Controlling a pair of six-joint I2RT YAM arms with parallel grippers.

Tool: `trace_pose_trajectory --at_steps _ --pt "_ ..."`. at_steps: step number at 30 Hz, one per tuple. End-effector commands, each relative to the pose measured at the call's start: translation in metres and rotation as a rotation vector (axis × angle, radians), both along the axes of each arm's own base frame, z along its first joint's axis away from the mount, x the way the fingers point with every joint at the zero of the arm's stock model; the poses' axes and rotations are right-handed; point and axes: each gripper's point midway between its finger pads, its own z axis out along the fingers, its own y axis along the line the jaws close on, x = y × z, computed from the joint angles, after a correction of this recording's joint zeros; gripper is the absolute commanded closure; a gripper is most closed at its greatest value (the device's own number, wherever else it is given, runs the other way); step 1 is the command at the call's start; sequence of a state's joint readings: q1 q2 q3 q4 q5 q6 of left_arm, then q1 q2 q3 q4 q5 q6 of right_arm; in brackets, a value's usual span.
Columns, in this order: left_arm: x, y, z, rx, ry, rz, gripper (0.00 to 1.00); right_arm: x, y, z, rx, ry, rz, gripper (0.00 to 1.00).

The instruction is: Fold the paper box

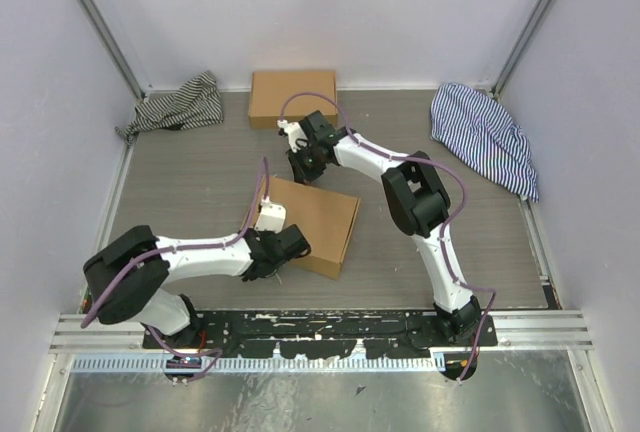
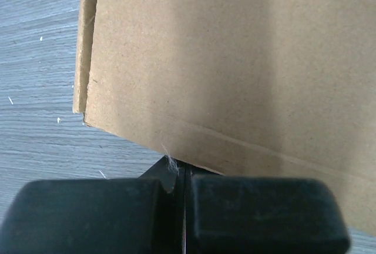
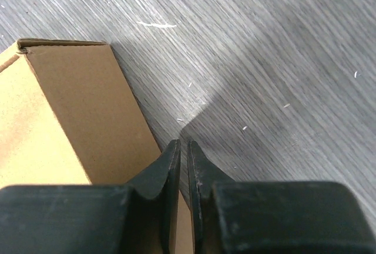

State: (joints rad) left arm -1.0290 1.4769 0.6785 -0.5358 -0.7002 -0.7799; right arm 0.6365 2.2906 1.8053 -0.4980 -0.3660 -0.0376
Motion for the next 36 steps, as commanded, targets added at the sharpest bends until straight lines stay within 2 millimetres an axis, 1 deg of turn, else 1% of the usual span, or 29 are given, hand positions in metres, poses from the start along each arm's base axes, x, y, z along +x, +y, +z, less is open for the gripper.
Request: trace_pose_trajectory --at_steps 1,4,8,11,14,17,18,19,20,21,22,23,24,27,28,29,30,33,35,36 --pt "0.043 -0.091 0.03 -0.336 -0.216 0.026 1.0 -0.105 0.054 0.019 0.088 0.218 0.275 0.83" --pt "0.04 -0.094 0.031 -0.324 -0.209 0.017 1.0 -0.096 0.05 0.012 0.059 0.215 0.221 0.83" --pt "0.026 -0.097 0.033 -0.338 -0.174 -0.036 0.99 -0.078 0.043 0.008 0.054 0.21 0.147 0.83" --pt "0.012 -0.099 0.041 -0.365 -0.143 -0.082 0.9 -0.066 0.039 0.006 0.061 0.213 0.098 0.83" --pt "0.002 -0.09 0.051 -0.356 -0.118 -0.095 0.79 -0.052 0.031 0.002 0.049 0.215 0.018 0.82" --pt "-0.005 -0.079 0.065 -0.352 -0.11 -0.097 0.74 -0.037 0.02 0.001 0.041 0.204 -0.078 0.8" --pt "-0.008 -0.074 0.068 -0.348 -0.107 -0.095 0.72 -0.03 0.014 0.003 0.037 0.191 -0.12 0.8" --pt "-0.009 -0.072 0.077 -0.37 -0.118 -0.096 0.7 -0.023 0.009 0.006 0.039 0.178 -0.159 0.79" --pt "-0.011 -0.069 0.082 -0.379 -0.117 -0.098 0.7 -0.015 0.004 0.009 0.05 0.162 -0.197 0.77" --pt "-0.013 -0.068 0.085 -0.392 -0.117 -0.103 0.69 -0.011 -0.004 0.01 0.051 0.158 -0.235 0.77" --pt "-0.016 -0.07 0.089 -0.413 -0.115 -0.111 0.69 -0.003 -0.01 0.015 0.065 0.144 -0.273 0.77" --pt "-0.018 -0.073 0.092 -0.438 -0.109 -0.129 0.69 0.0 -0.018 0.018 0.071 0.142 -0.304 0.76" --pt "-0.022 -0.079 0.094 -0.466 -0.097 -0.156 0.7 0.008 -0.026 0.025 0.08 0.117 -0.349 0.76" --pt "-0.033 -0.1 0.096 -0.538 -0.053 -0.25 0.71 0.019 -0.054 0.034 0.056 0.066 -0.449 0.74" --pt "-0.037 -0.108 0.097 -0.556 -0.035 -0.282 0.71 0.022 -0.067 0.037 0.043 0.051 -0.485 0.74" --pt "-0.042 -0.112 0.094 -0.556 -0.011 -0.309 0.71 0.023 -0.078 0.038 0.032 0.042 -0.518 0.74" --pt "-0.048 -0.117 0.09 -0.551 0.017 -0.336 0.72 0.019 -0.091 0.034 0.013 0.047 -0.554 0.74" --pt "-0.065 -0.128 0.079 -0.524 0.082 -0.407 0.73 0.014 -0.125 0.03 -0.008 0.049 -0.632 0.74" --pt "-0.077 -0.137 0.072 -0.499 0.113 -0.456 0.73 0.008 -0.142 0.023 -0.028 0.063 -0.658 0.74" --pt "-0.082 -0.142 0.073 -0.497 0.115 -0.478 0.73 0.005 -0.147 0.021 -0.033 0.069 -0.656 0.74"
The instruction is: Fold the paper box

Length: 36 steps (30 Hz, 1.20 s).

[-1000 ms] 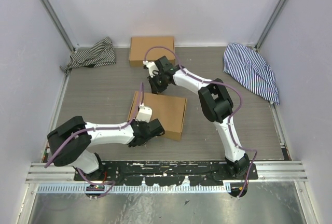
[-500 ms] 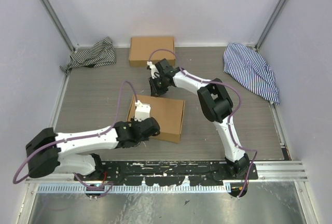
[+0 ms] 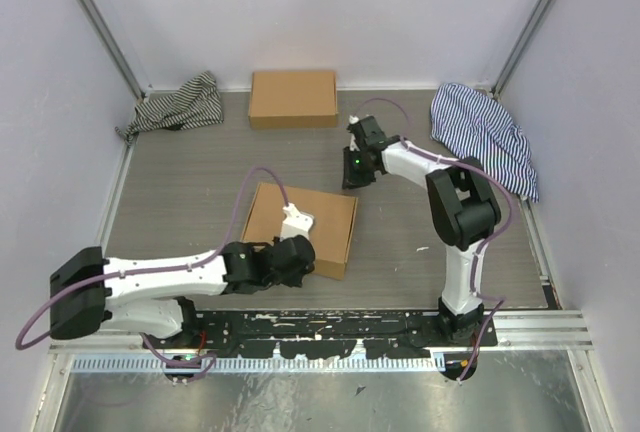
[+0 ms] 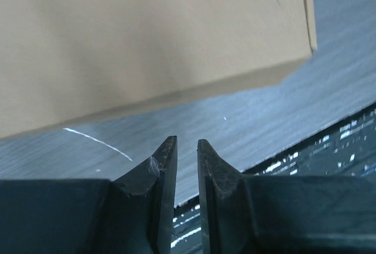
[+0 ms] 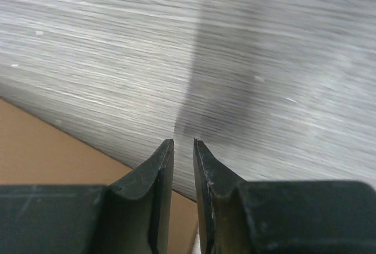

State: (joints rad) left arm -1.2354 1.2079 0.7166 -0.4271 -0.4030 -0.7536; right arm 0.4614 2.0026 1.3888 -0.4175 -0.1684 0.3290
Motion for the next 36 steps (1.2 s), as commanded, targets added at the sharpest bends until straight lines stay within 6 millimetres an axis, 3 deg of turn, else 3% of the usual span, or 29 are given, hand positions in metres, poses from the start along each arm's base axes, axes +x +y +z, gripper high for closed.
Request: trace_pose_trajectory --at_steps 1,9,15,21,26,30,36 --pt "-0.025 -0.033 -0.004 0.011 0.028 -0.147 0.73 0.004 -0.022 0.016 -0.003 -0.062 -0.065 0.74" --pt "-0.038 -0.088 -0.024 0.037 -0.01 -0.219 0.76 -0.03 -0.01 -0.008 0.039 0.019 0.02 0.76" --pt "-0.027 -0.108 -0.047 0.067 -0.053 -0.193 0.8 -0.043 -0.008 -0.013 0.047 0.029 0.049 0.76" --pt "0.032 -0.102 -0.05 0.19 -0.218 0.028 0.9 -0.061 0.006 -0.008 0.061 0.023 0.12 0.76" --pt "0.061 -0.109 -0.046 0.16 -0.261 0.111 0.94 -0.063 0.005 -0.009 0.045 0.021 0.128 0.76" --pt "0.065 -0.108 -0.045 0.173 -0.259 0.108 0.93 -0.06 0.004 -0.01 0.029 0.022 0.127 0.76" --pt "0.054 -0.112 -0.027 0.107 -0.236 0.056 0.77 -0.038 0.003 0.006 -0.006 -0.041 0.086 0.72"
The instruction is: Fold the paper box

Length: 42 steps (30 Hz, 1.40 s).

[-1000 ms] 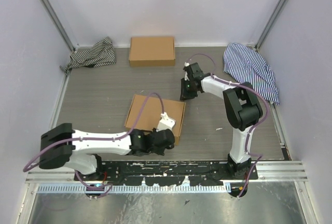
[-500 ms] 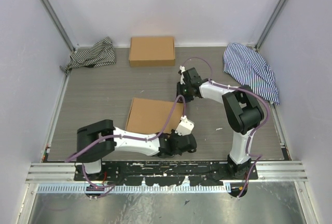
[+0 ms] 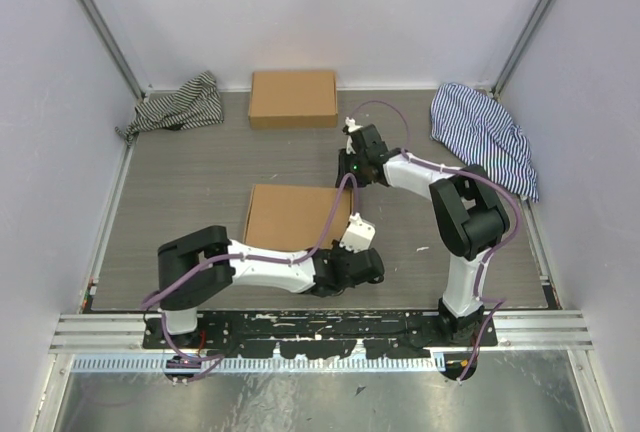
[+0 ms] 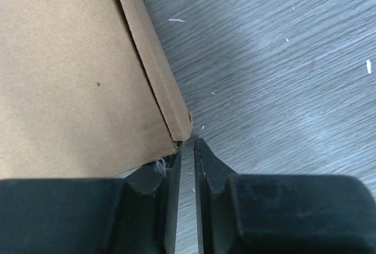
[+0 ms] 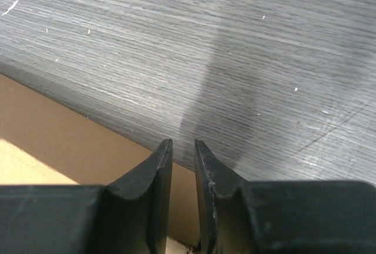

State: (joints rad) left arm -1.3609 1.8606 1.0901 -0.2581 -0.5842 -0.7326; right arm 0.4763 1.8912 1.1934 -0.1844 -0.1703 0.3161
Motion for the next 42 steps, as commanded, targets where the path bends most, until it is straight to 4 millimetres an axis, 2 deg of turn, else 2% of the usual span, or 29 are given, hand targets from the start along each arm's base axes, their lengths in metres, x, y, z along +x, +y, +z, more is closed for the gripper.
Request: trace_pose_trajectory --at_steps 1,4,7,10,12,15,16,18,19,22,23,24,26,28,31,33,35,40,42 --pt "0.032 0.003 0.041 -0.068 -0.121 0.065 0.75 -0.026 -0.001 0.005 -0.078 0.079 0.055 0.7" --pt "0.023 -0.011 0.063 -0.086 -0.134 0.024 0.71 -0.008 -0.002 0.028 -0.109 0.024 0.042 0.64" --pt "0.009 -0.022 0.086 -0.091 -0.164 -0.012 0.66 0.011 -0.001 0.066 -0.123 -0.053 0.033 0.59" --pt "0.0 -0.02 0.104 -0.085 -0.188 -0.021 0.6 0.025 -0.01 0.103 -0.144 -0.135 -0.007 0.52" --pt "-0.004 -0.014 0.115 -0.09 -0.19 -0.02 0.52 0.032 -0.022 0.126 -0.153 -0.189 -0.052 0.46" --pt "0.0 0.012 0.137 -0.095 -0.22 0.034 0.31 0.035 -0.047 0.157 -0.158 -0.272 -0.151 0.35" --pt "0.004 0.024 0.147 -0.091 -0.243 0.063 0.23 0.035 -0.057 0.166 -0.152 -0.295 -0.19 0.29" --pt "0.013 0.051 0.168 -0.089 -0.283 0.116 0.05 0.029 -0.078 0.176 -0.122 -0.311 -0.266 0.03" --pt "0.018 0.065 0.178 -0.089 -0.289 0.14 0.01 0.024 -0.086 0.179 -0.105 -0.314 -0.29 0.0" --pt "0.043 0.114 0.19 -0.061 -0.23 0.212 0.02 0.005 -0.105 0.187 -0.072 -0.339 -0.339 0.0" --pt "0.05 0.139 0.19 -0.04 -0.18 0.249 0.02 -0.005 -0.106 0.179 -0.068 -0.33 -0.327 0.0" --pt "0.061 0.162 0.188 -0.017 -0.161 0.299 0.02 -0.012 -0.107 0.184 -0.049 -0.348 -0.323 0.0" --pt "0.074 0.211 0.192 -0.01 -0.132 0.403 0.02 -0.03 -0.115 0.174 -0.052 -0.341 -0.336 0.0" --pt "0.08 0.252 0.196 -0.011 -0.128 0.49 0.02 -0.046 -0.125 0.171 -0.046 -0.358 -0.355 0.0" --pt "0.079 0.296 0.209 -0.056 -0.157 0.582 0.02 -0.068 -0.136 0.172 -0.027 -0.399 -0.373 0.0" --pt "0.077 0.318 0.212 -0.07 -0.173 0.624 0.02 -0.079 -0.141 0.172 -0.022 -0.414 -0.383 0.0" --pt "0.079 0.332 0.203 -0.063 -0.144 0.639 0.02 -0.086 -0.146 0.167 -0.031 -0.411 -0.39 0.0" --pt "0.084 0.33 0.151 0.023 0.093 0.587 0.02 -0.091 -0.146 0.155 -0.038 -0.375 -0.387 0.0" --pt "0.081 0.328 0.144 0.051 0.151 0.58 0.02 -0.091 -0.149 0.155 -0.046 -0.382 -0.396 0.0"
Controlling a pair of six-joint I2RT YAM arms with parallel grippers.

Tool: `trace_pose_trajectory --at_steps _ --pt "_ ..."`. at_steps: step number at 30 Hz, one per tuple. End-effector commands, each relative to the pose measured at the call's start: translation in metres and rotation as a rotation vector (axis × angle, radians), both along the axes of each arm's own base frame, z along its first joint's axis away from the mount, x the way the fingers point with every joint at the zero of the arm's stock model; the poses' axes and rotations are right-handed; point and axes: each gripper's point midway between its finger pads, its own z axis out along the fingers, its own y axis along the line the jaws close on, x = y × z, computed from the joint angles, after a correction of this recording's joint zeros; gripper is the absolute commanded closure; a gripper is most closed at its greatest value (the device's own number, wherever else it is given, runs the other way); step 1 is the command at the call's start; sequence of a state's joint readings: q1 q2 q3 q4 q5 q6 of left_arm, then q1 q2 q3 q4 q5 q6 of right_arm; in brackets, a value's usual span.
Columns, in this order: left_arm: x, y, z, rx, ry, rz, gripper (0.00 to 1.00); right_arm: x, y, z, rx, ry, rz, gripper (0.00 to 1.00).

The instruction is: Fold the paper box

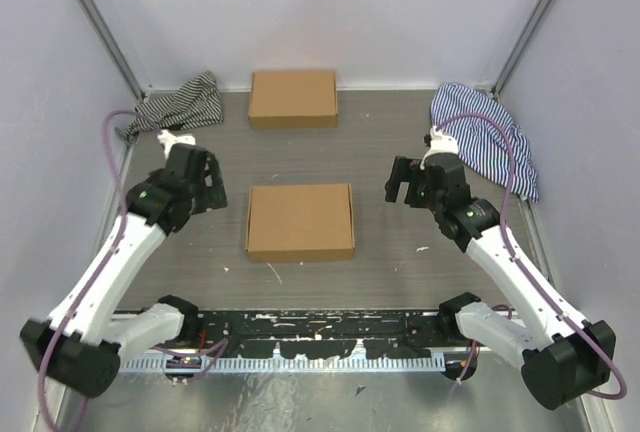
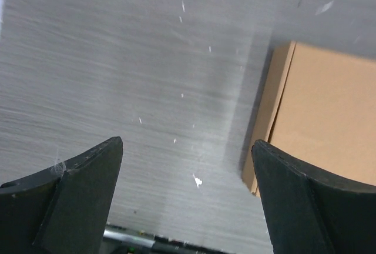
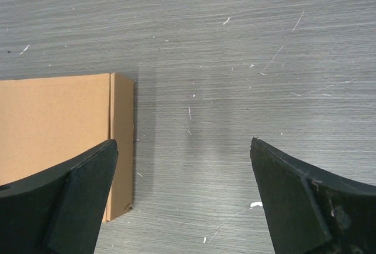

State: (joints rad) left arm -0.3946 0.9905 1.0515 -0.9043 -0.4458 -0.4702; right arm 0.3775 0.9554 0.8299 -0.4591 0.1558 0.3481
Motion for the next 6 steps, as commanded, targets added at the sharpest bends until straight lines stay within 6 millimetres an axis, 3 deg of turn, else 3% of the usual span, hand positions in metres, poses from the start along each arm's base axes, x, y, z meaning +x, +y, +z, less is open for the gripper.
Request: trace_pose_trajectory --at_steps 1,3,6 --pt "-0.014 -0.014 -0.039 0.004 0.211 -0.12 0.02 0.004 -0.001 0.007 0.013 -0.049 -0.014 0.0" --pt "-0.014 -0.012 -0.033 0.006 0.165 -0.122 0.02 0.001 0.005 0.009 0.035 -0.076 0.03 0.0" --pt "-0.015 -0.007 -0.024 0.01 0.096 -0.132 0.02 0.002 0.0 0.011 0.028 -0.076 -0.007 0.0"
